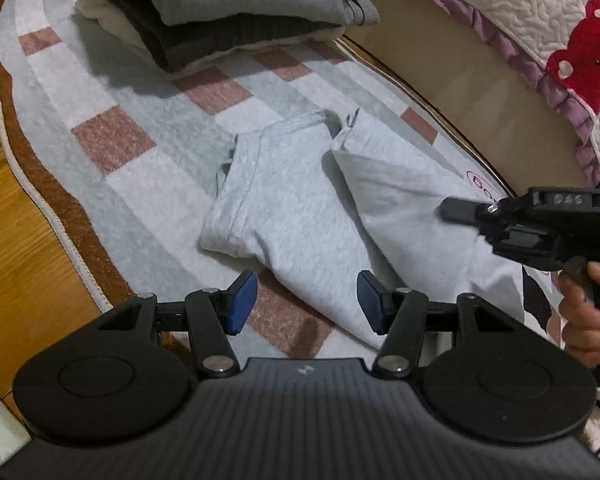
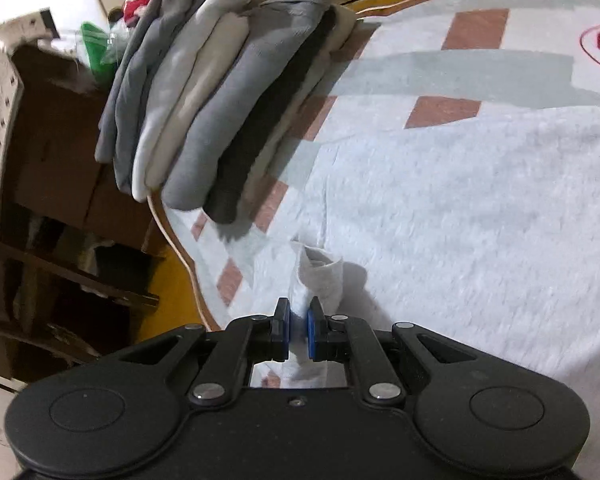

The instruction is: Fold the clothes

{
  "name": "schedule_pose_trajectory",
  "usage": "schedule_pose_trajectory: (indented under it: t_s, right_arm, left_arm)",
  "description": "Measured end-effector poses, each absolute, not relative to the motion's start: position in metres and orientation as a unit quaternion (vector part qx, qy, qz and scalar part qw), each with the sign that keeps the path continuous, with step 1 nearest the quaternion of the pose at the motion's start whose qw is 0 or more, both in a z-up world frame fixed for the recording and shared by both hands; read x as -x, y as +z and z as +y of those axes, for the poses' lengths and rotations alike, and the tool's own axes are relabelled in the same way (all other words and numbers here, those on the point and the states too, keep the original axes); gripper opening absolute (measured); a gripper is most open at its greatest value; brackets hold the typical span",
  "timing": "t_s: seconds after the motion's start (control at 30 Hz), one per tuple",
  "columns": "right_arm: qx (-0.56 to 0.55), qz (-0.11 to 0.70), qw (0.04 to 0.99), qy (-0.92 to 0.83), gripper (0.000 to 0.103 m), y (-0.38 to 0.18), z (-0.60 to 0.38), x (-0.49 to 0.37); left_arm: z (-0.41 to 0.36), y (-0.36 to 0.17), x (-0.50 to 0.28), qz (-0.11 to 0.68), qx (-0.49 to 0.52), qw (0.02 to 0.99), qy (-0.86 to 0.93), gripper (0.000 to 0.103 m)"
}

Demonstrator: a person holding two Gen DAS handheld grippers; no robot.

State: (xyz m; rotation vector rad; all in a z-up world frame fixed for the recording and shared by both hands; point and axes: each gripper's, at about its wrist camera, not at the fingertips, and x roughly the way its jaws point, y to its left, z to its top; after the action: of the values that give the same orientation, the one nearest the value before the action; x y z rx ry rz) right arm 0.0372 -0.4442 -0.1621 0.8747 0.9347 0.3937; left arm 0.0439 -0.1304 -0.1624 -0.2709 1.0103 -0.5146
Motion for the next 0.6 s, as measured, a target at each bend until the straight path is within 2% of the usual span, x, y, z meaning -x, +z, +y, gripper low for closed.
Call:
schedule_pose_trajectory:
  t_s: [0.27, 0.4, 0.47, 0.5, 0.53, 0.6]
  right_arm:
    - [-0.429, 0.418, 0.774, 0.204, 0.011, -0.154, -0.451, -0.037]
    - [-0.418, 0.42, 0.777, 0.212, 0.011, -0.153, -0.444, -0.038]
    - [-0.412, 0.42, 0.78, 0.214, 0.011, -0.153, -0.442, -0.039]
    - [-0.411, 0.419, 0.781, 0.215, 0.011, -0.155, -0.442, -0.039]
    - [-0.412, 0.417, 0.781, 0.214, 0.011, -0.155, -0.444, -0.038]
    - [-0.419, 0.416, 0.778, 0.216, 0.011, -0.158, -0.447, -0.037]
  left_arm:
    - [-0.119, -0.188, -0.061, 0.511, 0.25, 0.791, -0.225, 0.055]
    - [-0.118, -0.2, -0.064, 0.497, 0.255, 0.81, -0.179, 0.054]
    - [-0.119, -0.201, -0.067, 0.477, 0.239, 0.829, -0.166, 0.043]
    - [-0.119, -0.202, -0.069, 0.467, 0.23, 0.839, -0.159, 0.031]
    - [-0.119, -0.203, -0.07, 0.457, 0.222, 0.848, -0.153, 0.011]
    - [-0.119, -0.2, -0.071, 0.437, 0.211, 0.86, -0.157, 0.01]
